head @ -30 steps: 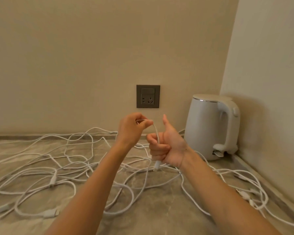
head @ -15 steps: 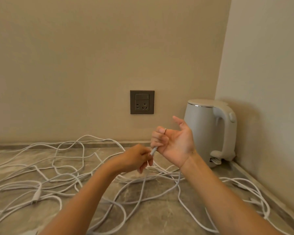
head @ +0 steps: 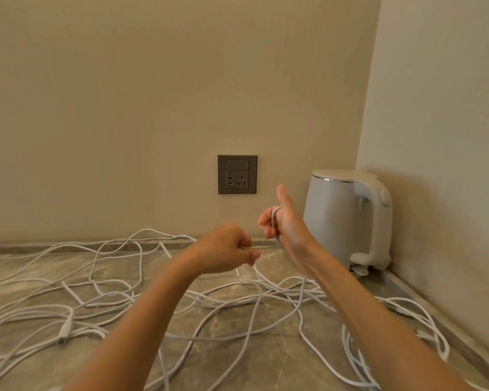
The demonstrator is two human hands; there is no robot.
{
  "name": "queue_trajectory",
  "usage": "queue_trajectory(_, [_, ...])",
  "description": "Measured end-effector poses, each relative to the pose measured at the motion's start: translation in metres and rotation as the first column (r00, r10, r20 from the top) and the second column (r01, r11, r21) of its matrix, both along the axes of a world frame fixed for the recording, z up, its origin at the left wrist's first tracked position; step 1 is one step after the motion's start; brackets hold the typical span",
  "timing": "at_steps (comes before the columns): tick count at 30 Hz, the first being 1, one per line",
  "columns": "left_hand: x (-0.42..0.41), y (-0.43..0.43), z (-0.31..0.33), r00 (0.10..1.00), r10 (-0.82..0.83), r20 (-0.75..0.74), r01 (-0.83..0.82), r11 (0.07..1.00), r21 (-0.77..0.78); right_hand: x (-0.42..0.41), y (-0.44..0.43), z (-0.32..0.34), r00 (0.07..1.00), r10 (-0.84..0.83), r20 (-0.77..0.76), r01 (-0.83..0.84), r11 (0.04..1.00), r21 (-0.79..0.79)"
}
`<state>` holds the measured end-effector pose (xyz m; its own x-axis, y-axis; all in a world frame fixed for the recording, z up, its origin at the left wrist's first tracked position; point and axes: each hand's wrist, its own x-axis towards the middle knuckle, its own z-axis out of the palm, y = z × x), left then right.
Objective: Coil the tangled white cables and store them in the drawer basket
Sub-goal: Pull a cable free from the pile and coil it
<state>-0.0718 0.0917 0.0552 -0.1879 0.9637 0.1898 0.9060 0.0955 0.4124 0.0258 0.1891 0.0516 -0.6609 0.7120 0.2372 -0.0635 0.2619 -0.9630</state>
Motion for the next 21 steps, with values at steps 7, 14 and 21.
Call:
queue_trajectory(7, [-0.005, -0.005, 0.009, 0.996, 0.07, 0.061, -0.085, 0.946, 0.312, -0.003, 0.003, -0.007, 0.98, 0.06, 0.19, -0.071, 0.996, 0.052])
queue_trajectory(14, [-0.003, -0.004, 0.007, 0.991, 0.133, -0.012, -0.104, 0.825, 0.555, 0.004, 0.004, -0.004, 0.877, 0.358, 0.32, -0.343, 0.934, -0.102])
queue_trajectory(21, [-0.008, 0.002, -0.004, 0.993, 0.122, -0.003, -0.109, 0.898, 0.427, 0.012, 0.009, 0.0, 0.666, 0.72, -0.197, -0.709, 0.528, -0.467])
